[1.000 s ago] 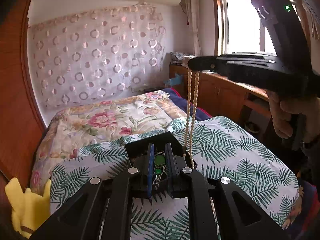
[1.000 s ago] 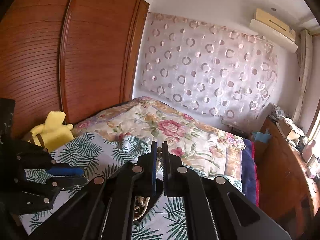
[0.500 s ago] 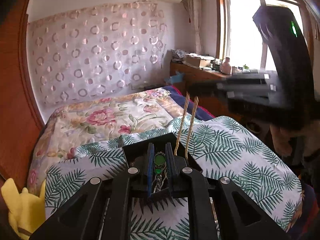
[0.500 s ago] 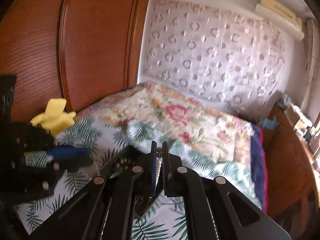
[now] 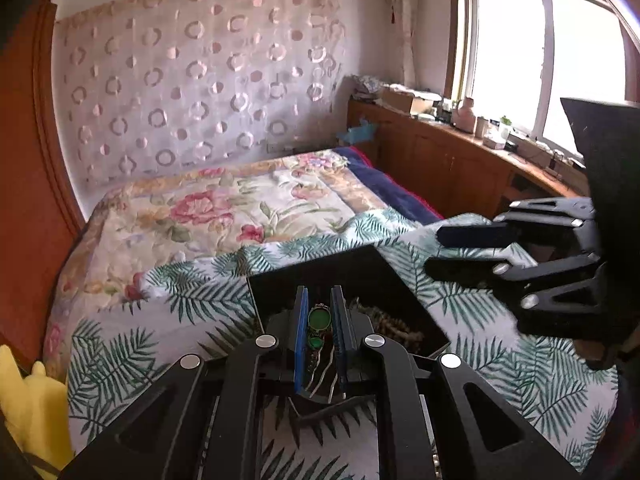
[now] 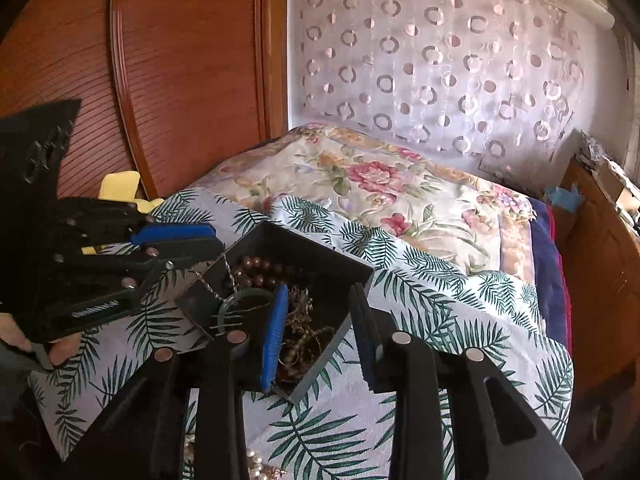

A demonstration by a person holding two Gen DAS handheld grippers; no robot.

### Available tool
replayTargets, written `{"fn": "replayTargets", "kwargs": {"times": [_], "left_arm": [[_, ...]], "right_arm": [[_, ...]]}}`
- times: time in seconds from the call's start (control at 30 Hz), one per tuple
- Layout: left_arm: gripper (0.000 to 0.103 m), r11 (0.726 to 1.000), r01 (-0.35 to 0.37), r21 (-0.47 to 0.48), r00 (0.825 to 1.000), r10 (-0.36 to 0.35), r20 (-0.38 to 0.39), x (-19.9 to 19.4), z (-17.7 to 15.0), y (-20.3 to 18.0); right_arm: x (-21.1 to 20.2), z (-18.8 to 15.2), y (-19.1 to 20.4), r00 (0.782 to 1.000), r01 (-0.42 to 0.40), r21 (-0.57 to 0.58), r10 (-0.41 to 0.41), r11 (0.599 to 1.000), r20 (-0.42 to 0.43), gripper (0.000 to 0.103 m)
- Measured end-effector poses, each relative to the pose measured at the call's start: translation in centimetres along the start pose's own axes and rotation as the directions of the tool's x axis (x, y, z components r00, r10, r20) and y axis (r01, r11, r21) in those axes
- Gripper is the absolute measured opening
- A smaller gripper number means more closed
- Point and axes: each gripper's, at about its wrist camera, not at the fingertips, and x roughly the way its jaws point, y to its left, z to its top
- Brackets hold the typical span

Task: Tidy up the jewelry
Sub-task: 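Lift earrings and pearl necklace into the black box and open both tools, then reach the right tool to the remaining pearl strand and close on it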

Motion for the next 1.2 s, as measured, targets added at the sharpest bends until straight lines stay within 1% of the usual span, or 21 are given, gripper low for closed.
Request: {"fn": "replayTargets", "kwargs": {"times": [0.1, 0.13, 0.17, 0.3, 0.33, 0.4, 0.47, 0.63, 0.77, 0.93, 1.07, 1.13, 1.17, 1.2], "left_arm": [[0.011, 1.000, -0.001, -0.007, 1.000, 0.001, -0.030, 0.9, -0.6, 0.2], [0.013, 1.000, -0.003, -0.008, 0.999, 0.003, -0.037, 1.0, -0.8, 0.2], [0.020, 1.000, -0.008, -0.010, 0.999, 0.008, -0.039, 1.0, -1.0, 0.1], [0.033, 1.000, -0.015, -0.008, 0.999, 0.015, -0.029, 0.3, -1.7, 0.2], [0.039, 1.000, -0.020, -0.008, 0.999, 0.019, -0.025, 0.0, -2.0, 0.1], [0.042, 1.000, -0.021, -0.009, 1.000, 0.021, -0.018, -0.8, -2.4, 0.0], [0.048, 1.000, -0.016, -0.007, 1.000, 0.016, -0.015, -1.6, -3.2, -0.4], [0.053, 1.000, -0.012, 0.010, 1.000, 0.012, -0.023, -2.9, -5.3, -1.5], [0.057, 1.000, 0.002, -0.001, 1.000, -0.002, -0.030, -3.9, -7.3, -2.3], [0.061, 1.000, 0.015, -0.013, 0.999, -0.015, -0.039, -4.8, -9.2, -3.0], [0.062, 1.000, 0.023, -0.014, 0.998, -0.024, -0.059, -4.8, -10.6, -3.4], [0.062, 1.000, 0.025, -0.013, 0.997, -0.026, -0.067, -4.8, -11.1, -3.5], [0.062, 1.000, 0.025, -0.013, 0.997, -0.026, -0.070, -4.8, -11.2, -3.5], [0.062, 1.000, 0.026, -0.015, 0.997, -0.027, -0.073, -4.8, -11.5, -3.4]], "right_arm": [[-0.5, -0.6, 0.0, 1.000, 0.001, 0.006, -0.001, 1.000, 0.005, 0.035], [-0.8, -0.8, 0.2, 1.000, -0.001, 0.006, 0.001, 1.000, 0.009, 0.035], [-1.0, -1.0, 0.1, 1.000, -0.004, 0.005, 0.004, 1.000, 0.011, 0.035], [-2.2, -2.6, 0.9, 1.000, -0.019, 0.006, 0.019, 1.000, 0.021, 0.035], [-2.5, -3.1, 1.1, 1.000, -0.023, 0.010, 0.022, 1.000, 0.021, 0.035], [-3.1, -4.3, 1.6, 0.999, -0.038, 0.017, 0.037, 0.999, 0.017, 0.035], [-3.7, -5.9, 2.3, 0.999, -0.052, 0.016, 0.052, 0.999, 0.006, 0.035], [-4.3, -9.3, 3.8, 0.996, -0.077, 0.020, 0.078, 0.997, -0.039, 0.034], [-4.2, -12.2, 5.3, 0.991, -0.093, 0.007, 0.093, 0.996, -0.095, 0.034], [-3.5, -14.1, 6.3, 0.984, -0.095, -0.008, 0.093, 0.995, -0.150, 0.034], [-2.8, -14.5, 6.7, 0.980, -0.087, -0.024, 0.081, 0.996, -0.179, 0.034], [-2.6, -14.4, 6.9, 0.983, -0.068, -0.041, 0.059, 0.997, -0.176, 0.031], [-2.6, -14.3, 7.0, 0.983, -0.059, -0.045, 0.050, 0.997, -0.177, 0.026], [-2.6, -14.3, 7.0, 0.984, -0.043, -0.050, 0.034, 0.998, -0.175, 0.017]]}}
